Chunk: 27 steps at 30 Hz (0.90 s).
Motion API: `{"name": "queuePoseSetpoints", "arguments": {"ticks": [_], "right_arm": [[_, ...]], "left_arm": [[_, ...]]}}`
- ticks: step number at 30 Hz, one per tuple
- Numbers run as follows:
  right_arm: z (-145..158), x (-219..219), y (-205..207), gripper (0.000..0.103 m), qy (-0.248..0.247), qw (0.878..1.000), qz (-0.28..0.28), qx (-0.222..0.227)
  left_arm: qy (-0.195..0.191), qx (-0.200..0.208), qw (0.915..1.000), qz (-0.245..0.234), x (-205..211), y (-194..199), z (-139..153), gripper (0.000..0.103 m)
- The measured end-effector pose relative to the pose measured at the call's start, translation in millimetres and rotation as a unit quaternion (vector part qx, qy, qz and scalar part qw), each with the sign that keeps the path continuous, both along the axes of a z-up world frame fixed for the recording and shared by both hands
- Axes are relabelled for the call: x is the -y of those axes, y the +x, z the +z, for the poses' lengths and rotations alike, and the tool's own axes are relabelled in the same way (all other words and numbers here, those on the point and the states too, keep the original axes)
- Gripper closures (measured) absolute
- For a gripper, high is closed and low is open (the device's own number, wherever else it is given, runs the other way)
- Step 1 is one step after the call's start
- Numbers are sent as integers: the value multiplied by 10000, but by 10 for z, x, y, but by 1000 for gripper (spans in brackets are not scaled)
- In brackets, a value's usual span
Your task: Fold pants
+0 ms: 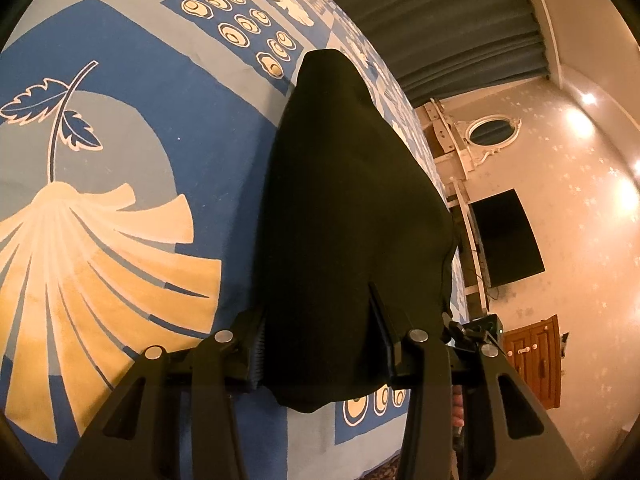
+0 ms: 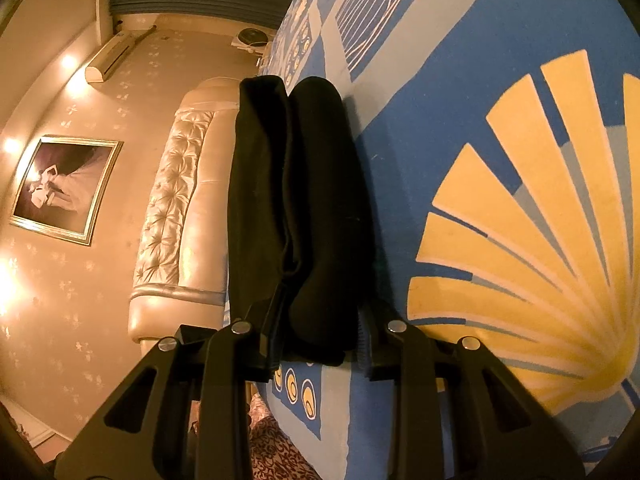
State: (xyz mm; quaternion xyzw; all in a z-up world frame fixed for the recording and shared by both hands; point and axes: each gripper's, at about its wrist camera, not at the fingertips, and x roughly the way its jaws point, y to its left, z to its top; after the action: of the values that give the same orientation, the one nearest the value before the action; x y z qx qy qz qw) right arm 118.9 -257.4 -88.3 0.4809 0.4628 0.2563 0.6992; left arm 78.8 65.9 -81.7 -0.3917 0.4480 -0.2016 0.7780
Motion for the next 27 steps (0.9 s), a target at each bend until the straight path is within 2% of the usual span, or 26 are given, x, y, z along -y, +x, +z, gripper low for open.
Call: {"name": "queuePoseSetpoints", "arguments": {"ticks": [27], "right_arm": [[-36, 132, -69, 75, 130, 9999, -31, -5]], "left_arm": [[130, -52, 9999, 39, -9, -8, 40, 60]]}}
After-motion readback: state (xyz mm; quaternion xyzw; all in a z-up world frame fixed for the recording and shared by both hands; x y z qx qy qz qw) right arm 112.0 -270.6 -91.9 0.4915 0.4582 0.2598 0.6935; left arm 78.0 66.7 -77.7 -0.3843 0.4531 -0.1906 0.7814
